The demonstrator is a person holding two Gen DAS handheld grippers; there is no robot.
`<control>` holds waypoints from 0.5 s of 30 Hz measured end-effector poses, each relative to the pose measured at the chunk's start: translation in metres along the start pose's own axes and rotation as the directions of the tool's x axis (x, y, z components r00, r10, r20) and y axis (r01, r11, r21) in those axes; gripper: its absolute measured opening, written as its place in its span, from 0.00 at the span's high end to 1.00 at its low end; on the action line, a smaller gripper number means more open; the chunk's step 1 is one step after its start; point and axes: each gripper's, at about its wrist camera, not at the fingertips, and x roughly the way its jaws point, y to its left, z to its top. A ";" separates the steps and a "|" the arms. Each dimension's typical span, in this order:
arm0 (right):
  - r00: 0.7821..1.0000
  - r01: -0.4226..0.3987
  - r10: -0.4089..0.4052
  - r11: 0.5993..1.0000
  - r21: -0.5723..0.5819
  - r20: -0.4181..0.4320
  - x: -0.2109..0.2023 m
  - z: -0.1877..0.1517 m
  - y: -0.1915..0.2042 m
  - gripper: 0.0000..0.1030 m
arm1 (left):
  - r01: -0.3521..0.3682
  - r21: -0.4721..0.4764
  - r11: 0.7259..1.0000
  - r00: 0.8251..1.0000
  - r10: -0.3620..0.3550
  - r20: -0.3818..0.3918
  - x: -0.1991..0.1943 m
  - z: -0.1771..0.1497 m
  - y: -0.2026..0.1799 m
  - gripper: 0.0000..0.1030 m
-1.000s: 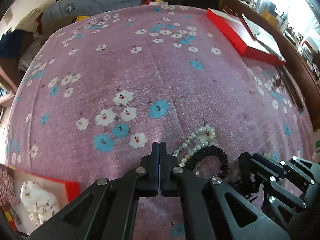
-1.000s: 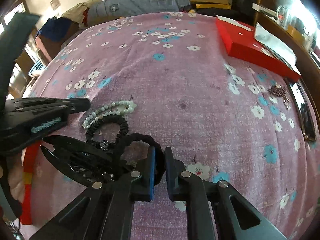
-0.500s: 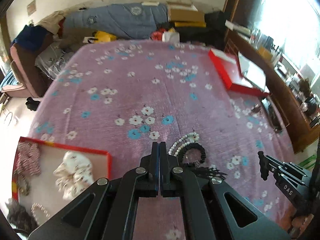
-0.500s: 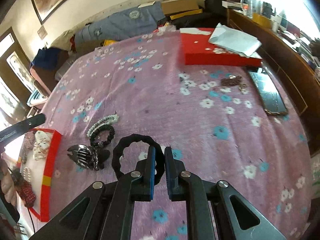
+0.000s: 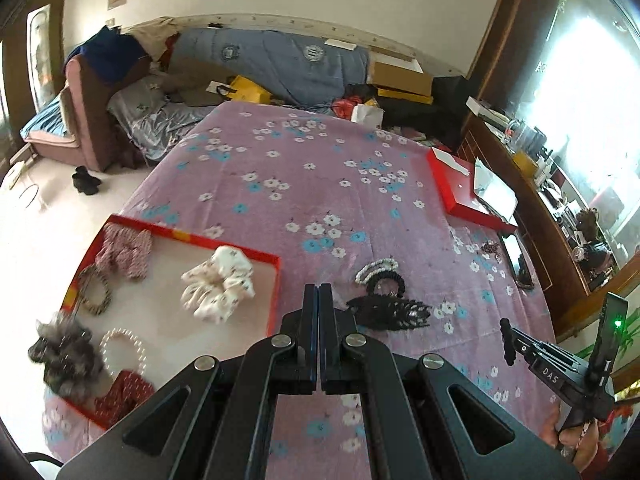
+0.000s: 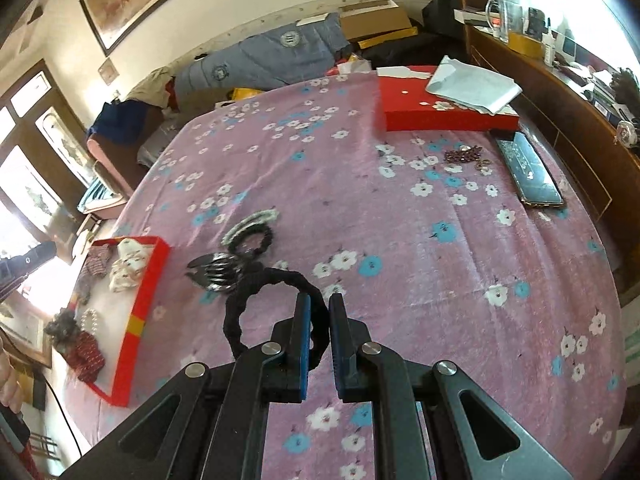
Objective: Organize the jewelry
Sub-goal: 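Carry the bead bracelet over the lid while the right tool carries the black hair tie there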
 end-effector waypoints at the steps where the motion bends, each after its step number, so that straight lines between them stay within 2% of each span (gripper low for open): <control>1: 1.000 -0.003 0.003 1.000 -0.004 0.001 -0.002 -0.002 0.002 0.90 | -0.001 -0.006 1.000 1.000 0.001 0.002 -0.003 -0.003 0.002 1.00; 5: 1.000 -0.018 0.018 1.000 -0.024 -0.003 -0.005 -0.008 0.007 0.90 | 0.001 -0.037 0.999 1.000 -0.001 -0.009 -0.008 -0.013 0.011 1.00; 12: 0.997 -0.044 0.042 0.999 -0.019 -0.064 0.008 -0.025 0.008 0.90 | 0.070 -0.088 0.994 0.992 -0.078 -0.095 0.033 -0.015 0.003 0.98; 13: 0.997 -0.044 0.043 0.999 -0.016 -0.072 0.009 -0.028 0.008 0.90 | 0.082 -0.091 0.992 0.990 -0.092 -0.108 0.041 -0.013 0.001 0.95; 15: 0.996 -0.041 0.040 0.999 -0.012 -0.084 0.010 -0.033 0.007 0.90 | 0.093 -0.068 0.993 0.985 -0.102 -0.140 0.062 -0.004 -0.008 0.76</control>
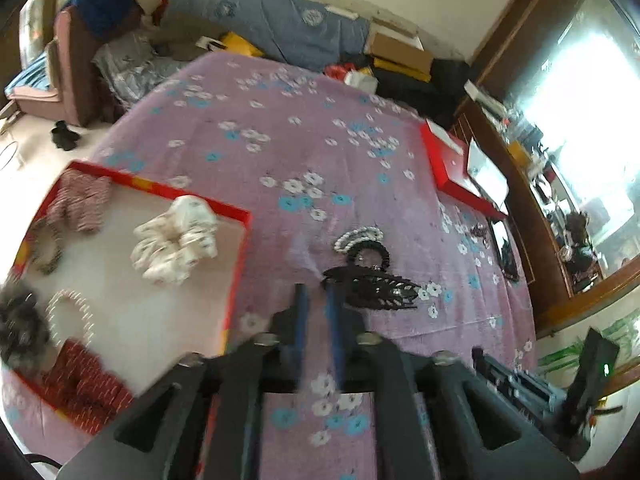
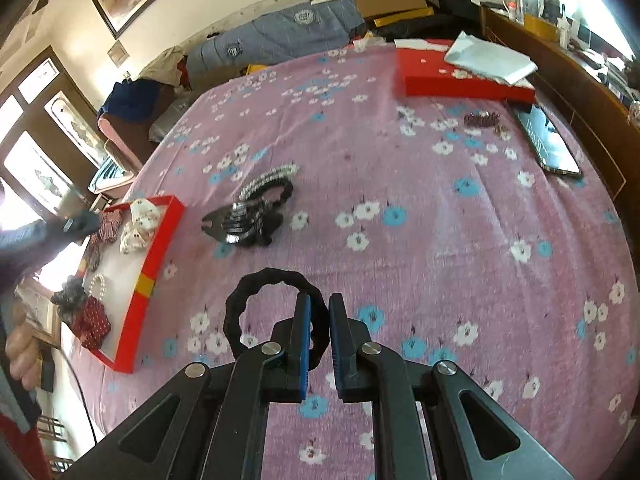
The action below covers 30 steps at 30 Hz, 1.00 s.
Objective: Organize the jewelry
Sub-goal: 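Carry the bead bracelet over the lid while the right tool carries the black hair tie there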
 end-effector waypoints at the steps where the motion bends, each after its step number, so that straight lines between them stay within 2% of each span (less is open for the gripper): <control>1: 1.000 0.001 -0.001 1.000 0.003 -0.007 0.001 -0.003 -0.001 0.90 | 0.001 0.022 1.000 1.000 -0.001 -0.008 0.012 0.008 -0.005 0.72; 5: 1.000 0.009 -0.009 1.000 0.025 -0.016 0.003 -0.008 -0.005 0.90 | 0.017 0.087 0.996 0.998 -0.011 -0.067 0.063 0.038 -0.023 0.71; 9: 0.999 0.030 -0.029 0.998 0.058 -0.022 0.005 -0.012 -0.013 0.90 | 0.015 0.167 0.986 0.989 0.010 -0.147 0.120 0.054 -0.040 0.72; 10: 0.999 0.036 -0.034 0.997 0.065 -0.023 0.005 -0.012 -0.014 0.90 | 0.017 0.199 0.980 0.986 0.017 -0.167 0.134 0.055 -0.046 0.73; 12: 0.999 0.046 -0.044 0.995 0.085 -0.026 0.007 -0.012 -0.019 0.90 | 0.012 0.257 0.966 0.980 0.040 -0.196 0.155 0.055 -0.055 0.81; 14: 0.998 0.056 -0.053 0.992 0.110 -0.030 0.010 -0.012 -0.024 0.90 | 0.007 0.318 0.948 0.974 0.066 -0.218 0.174 0.054 -0.062 0.83; 18: 0.998 0.064 -0.059 0.988 0.144 -0.036 0.015 -0.011 -0.031 0.90 | -0.016 0.408 0.913 0.966 0.119 -0.228 0.196 0.053 -0.071 0.87; 21: 0.998 0.063 -0.057 0.985 0.160 -0.039 0.020 -0.010 -0.033 0.90 | -0.011 0.445 0.895 0.967 0.123 -0.223 0.203 0.054 -0.074 0.87; 25: 0.998 0.059 -0.053 0.985 0.164 -0.041 0.026 -0.005 -0.031 0.90 | -0.022 0.522 0.853 0.971 0.144 -0.193 0.208 0.049 -0.083 0.87; 28: 0.998 0.057 -0.050 0.985 0.162 -0.045 0.029 -0.003 -0.030 0.90 | -0.011 0.549 0.836 0.972 0.138 -0.190 0.210 0.048 -0.087 0.87; 30: 0.998 0.057 -0.050 0.985 0.160 -0.048 0.031 -0.003 -0.030 0.90 | -0.003 0.564 0.826 0.970 0.139 -0.198 0.210 0.047 -0.091 0.95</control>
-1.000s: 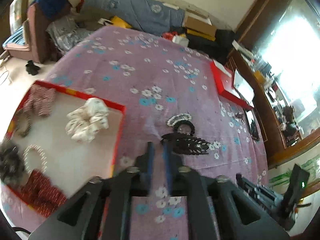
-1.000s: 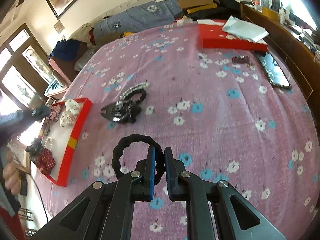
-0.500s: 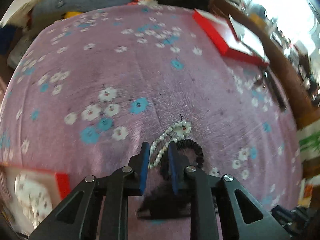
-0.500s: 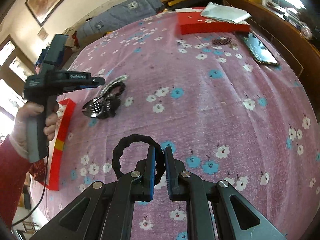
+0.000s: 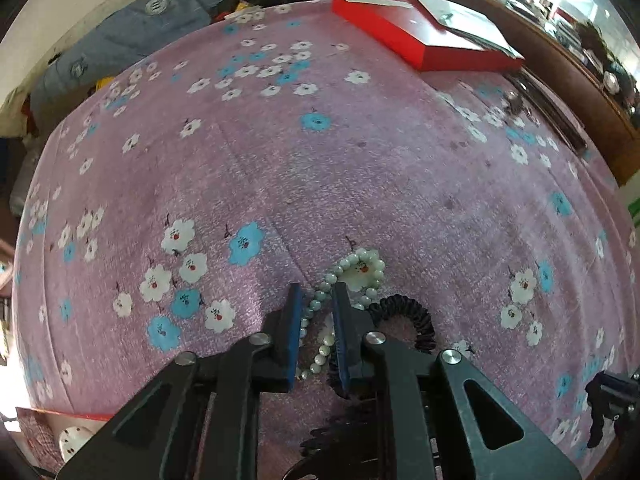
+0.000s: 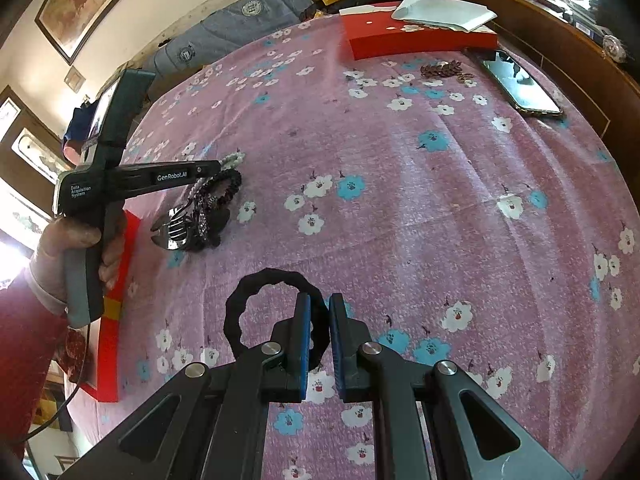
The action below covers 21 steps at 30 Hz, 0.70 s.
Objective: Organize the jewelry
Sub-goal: 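Carry the bead bracelet over the lid while the right tool carries the black hair tie there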
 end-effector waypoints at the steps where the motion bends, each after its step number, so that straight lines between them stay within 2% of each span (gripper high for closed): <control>1: 1.000 0.001 -0.001 1.000 0.000 -0.002 0.001 0.000 0.000 0.90 | 0.003 -0.004 1.000 1.000 -0.003 -0.005 -0.001 0.000 -0.001 0.95; 8: 1.000 0.003 -0.003 1.000 -0.004 0.006 -0.003 0.002 -0.003 0.90 | 0.028 -0.090 0.996 0.999 -0.025 0.037 -0.026 -0.005 0.007 0.96; 16: 0.999 -0.018 0.019 0.999 -0.033 0.028 -0.017 -0.001 0.000 0.90 | 0.038 -0.159 0.987 0.991 -0.017 0.132 -0.090 -0.020 0.015 0.95; 21: 0.999 -0.035 0.037 0.998 -0.059 0.039 -0.027 -0.005 0.004 0.90 | 0.049 -0.203 0.978 0.981 -0.009 0.193 -0.133 -0.042 0.021 0.95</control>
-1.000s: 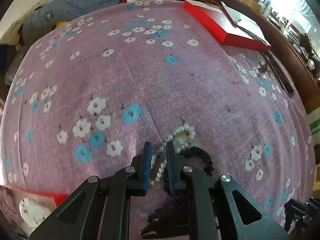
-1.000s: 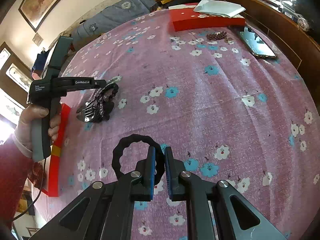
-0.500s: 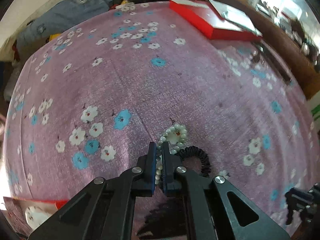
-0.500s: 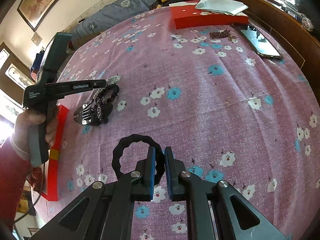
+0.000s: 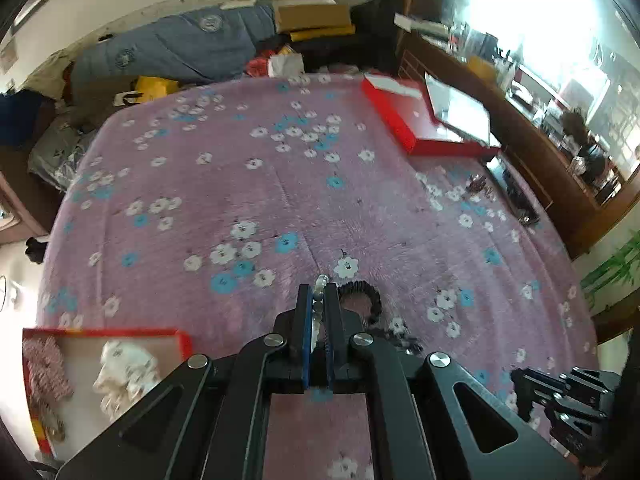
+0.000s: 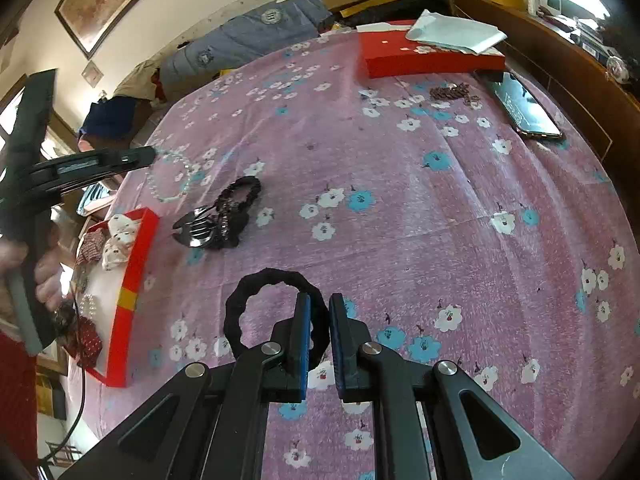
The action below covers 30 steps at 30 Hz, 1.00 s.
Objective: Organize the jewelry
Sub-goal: 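Carry the bead bracelet over the lid while the right tool carries the black hair tie there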
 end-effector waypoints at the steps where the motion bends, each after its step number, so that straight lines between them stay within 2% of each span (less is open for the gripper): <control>1: 1.000 -0.004 0.004 1.000 -0.007 0.002 -0.002 -0.001 0.001 0.90 | 0.000 -0.007 1.000 1.000 0.000 0.010 -0.008 -0.003 0.002 0.95; 10: 0.999 -0.043 0.045 0.996 -0.082 0.019 -0.019 -0.007 0.020 0.90 | 0.003 -0.111 0.994 0.996 0.007 0.089 -0.089 -0.039 0.024 0.95; 16: 0.996 -0.079 0.083 0.987 -0.141 0.022 -0.027 -0.014 0.040 0.90 | -0.068 -0.180 0.981 0.989 0.091 0.120 -0.135 -0.069 0.049 0.95; 23: 0.989 -0.142 0.147 0.962 -0.233 0.005 -0.024 -0.020 0.076 0.90 | -0.153 -0.300 0.942 0.976 0.192 0.104 -0.172 -0.106 0.092 0.95; 30: 0.979 -0.204 0.202 0.922 -0.330 -0.039 -0.016 -0.030 0.130 0.90 | -0.155 -0.392 0.907 0.976 0.202 0.082 -0.185 -0.132 0.132 0.95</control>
